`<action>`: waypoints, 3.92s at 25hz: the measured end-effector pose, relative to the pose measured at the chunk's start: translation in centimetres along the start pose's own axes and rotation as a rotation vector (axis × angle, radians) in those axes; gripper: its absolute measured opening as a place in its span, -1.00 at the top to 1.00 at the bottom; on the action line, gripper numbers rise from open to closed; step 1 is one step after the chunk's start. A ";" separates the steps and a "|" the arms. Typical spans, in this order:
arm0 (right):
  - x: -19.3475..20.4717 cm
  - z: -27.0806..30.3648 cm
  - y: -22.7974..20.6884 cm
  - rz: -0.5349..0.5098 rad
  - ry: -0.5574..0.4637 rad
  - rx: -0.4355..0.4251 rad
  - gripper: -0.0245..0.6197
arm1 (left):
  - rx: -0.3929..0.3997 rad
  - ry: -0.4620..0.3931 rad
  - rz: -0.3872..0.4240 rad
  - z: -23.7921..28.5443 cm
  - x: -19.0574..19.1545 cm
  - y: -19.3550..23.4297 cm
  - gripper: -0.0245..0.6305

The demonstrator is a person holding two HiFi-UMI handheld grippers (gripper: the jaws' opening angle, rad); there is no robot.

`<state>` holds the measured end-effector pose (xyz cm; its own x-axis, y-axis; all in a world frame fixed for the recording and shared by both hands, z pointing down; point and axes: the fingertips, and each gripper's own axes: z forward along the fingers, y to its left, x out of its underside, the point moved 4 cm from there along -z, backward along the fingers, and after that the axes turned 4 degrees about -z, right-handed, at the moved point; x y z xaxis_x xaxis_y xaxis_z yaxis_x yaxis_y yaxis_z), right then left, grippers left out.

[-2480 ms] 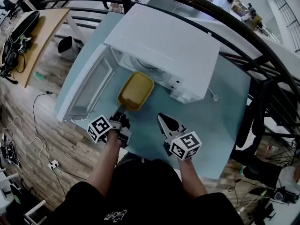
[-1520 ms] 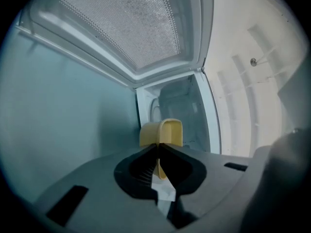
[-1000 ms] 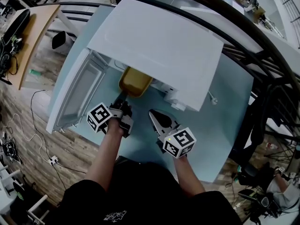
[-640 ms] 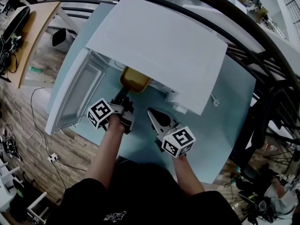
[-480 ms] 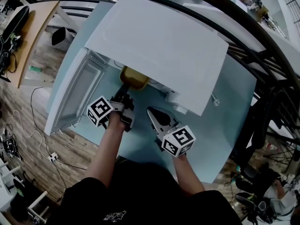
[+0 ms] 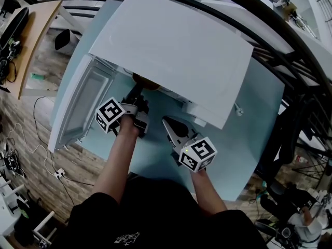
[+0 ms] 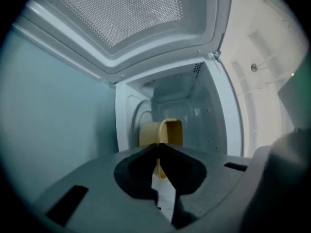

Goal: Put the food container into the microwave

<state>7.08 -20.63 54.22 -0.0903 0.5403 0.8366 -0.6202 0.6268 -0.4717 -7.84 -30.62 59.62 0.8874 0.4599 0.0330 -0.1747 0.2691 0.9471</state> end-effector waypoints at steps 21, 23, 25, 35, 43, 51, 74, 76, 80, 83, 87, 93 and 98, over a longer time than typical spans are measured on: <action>0.2 0.2 -0.8 0.013 0.011 0.030 0.90 | 0.014 0.012 -0.008 3.0 -0.3 -0.3 0.84; 0.2 0.2 -0.9 0.013 0.014 0.035 0.90 | 0.015 0.013 -0.011 3.2 -0.3 -0.3 0.84; 0.2 0.2 -1.1 0.014 0.014 0.038 0.90 | 0.016 0.012 -0.016 3.3 -0.3 -0.2 0.84; 0.4 0.1 -1.2 0.012 0.016 0.045 0.90 | 0.007 0.015 -0.029 3.4 -0.1 0.1 0.84; 0.5 -0.2 -1.4 0.015 0.013 0.047 0.90 | -0.004 0.009 -0.034 3.4 -0.1 0.3 0.84; 0.8 -0.4 -1.6 0.020 0.018 0.048 0.90 | -0.018 0.001 -0.055 3.5 -0.1 0.8 0.84; 0.6 -1.3 -0.8 0.004 0.006 0.056 0.90 | 0.009 0.030 -0.016 2.8 0.4 0.0 0.62; 0.4 -1.4 -0.5 -0.004 0.000 0.058 0.90 | 0.006 0.032 -0.010 2.4 0.5 0.1 0.62; -0.1 -1.7 0.4 -0.018 -0.017 0.068 0.90 | 0.002 0.035 -0.005 1.0 0.7 0.0 0.62; -0.5 -2.0 1.3 -0.030 -0.029 0.072 0.90 | 0.010 0.037 0.000 -0.1 0.8 -0.4 0.68; -0.7 -2.6 2.5 -0.041 -0.044 0.081 0.90 | 0.028 0.045 0.014 -1.7 1.2 -1.0 0.79; -0.5 -3.6 4.8 -0.067 -0.053 0.087 0.90 | 0.063 0.066 0.030 -4.7 2.5 -1.7 0.88; -0.5 -4.7 6.7 -0.077 -0.080 0.096 0.90 | 0.103 0.092 0.041 -7.4 3.9 -2.3 0.90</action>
<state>6.69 -14.04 49.38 -0.0995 0.4439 0.8905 -0.6990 0.6058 -0.3801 -7.16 -23.14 55.21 0.8366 0.5458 0.0473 -0.1611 0.1626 0.9735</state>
